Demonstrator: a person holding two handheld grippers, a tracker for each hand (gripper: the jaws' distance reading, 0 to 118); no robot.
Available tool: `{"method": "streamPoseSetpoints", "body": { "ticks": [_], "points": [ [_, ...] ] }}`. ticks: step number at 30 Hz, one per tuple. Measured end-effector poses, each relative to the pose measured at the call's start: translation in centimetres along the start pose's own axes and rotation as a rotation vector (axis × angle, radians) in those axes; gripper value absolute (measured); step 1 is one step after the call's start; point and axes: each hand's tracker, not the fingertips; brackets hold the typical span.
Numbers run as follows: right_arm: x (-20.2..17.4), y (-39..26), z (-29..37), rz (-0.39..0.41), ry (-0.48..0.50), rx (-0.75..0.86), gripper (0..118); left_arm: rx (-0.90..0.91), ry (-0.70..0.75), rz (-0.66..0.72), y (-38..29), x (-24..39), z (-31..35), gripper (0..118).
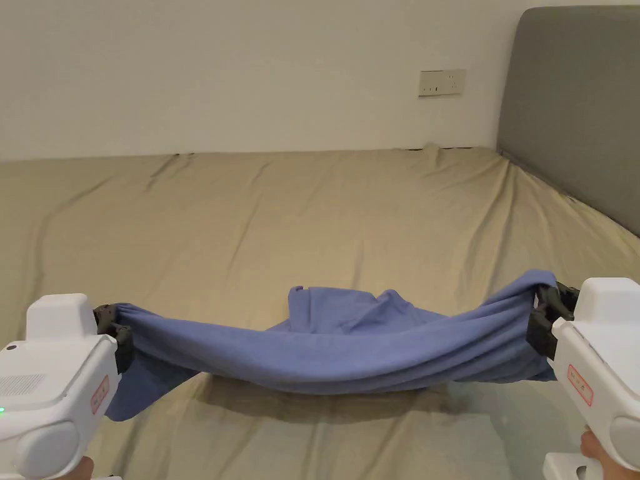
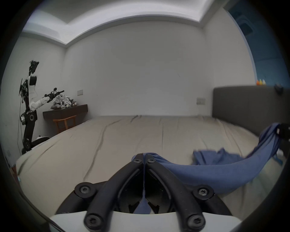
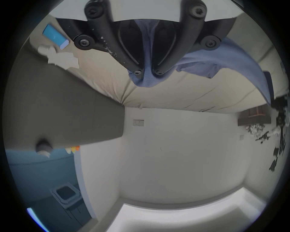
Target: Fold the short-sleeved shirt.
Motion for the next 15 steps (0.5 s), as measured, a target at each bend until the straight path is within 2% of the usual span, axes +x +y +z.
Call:
{"method": "streamPoseSetpoints", "body": {
  "ticks": [6,7,8,9,10,11,12,13,14,15],
  "points": [
    [0.0,-4.5,5.4,0.042,0.007,-0.039,12,-0.043,-0.015,0.01,-5.1,-0.3,6.1,0],
    [0.1,-5.2,6.0,0.03,0.015,-0.034,17,-0.045,-0.023,0.01,-5.8,-0.4,6.8,0],
    [0.1,-5.9,6.5,0.028,0.027,-0.038,28,-0.05,-0.02,0.006,-6.4,-0.5,7.3,7],
    [0.1,-6.4,7.1,0.031,0.027,-0.051,50,-0.073,-0.017,0.003,-7.2,-0.9,7.5,26],
    [0.1,-6.8,7.4,0.03,0.011,-0.058,88,-0.095,-0.014,0.009,-7.6,-1.1,7.8,76],
    [0.3,-7.4,8.0,0.016,0.002,-0.061,113,-0.123,-0.025,0.048,-8.2,-1.6,8.1,111],
    [0.6,-7.8,8.6,-0.016,0.015,-0.048,118,-0.151,-0.063,0.102,-8.6,-2.3,8.3,118],
    [0.9,-8.0,9.3,-0.042,0.048,-0.026,118,-0.165,-0.104,0.159,-8.9,-2.8,8.7,112],
    [1.1,-8.2,10.3,-0.059,0.093,0.028,118,-0.092,-0.175,0.243,-8.9,-3.3,9.8,112],
    [1.1,-8.1,10.6,-0.037,0.058,0.009,118,-0.081,-0.167,0.276,-8.9,-3.6,10.2,113]
  ]
}}
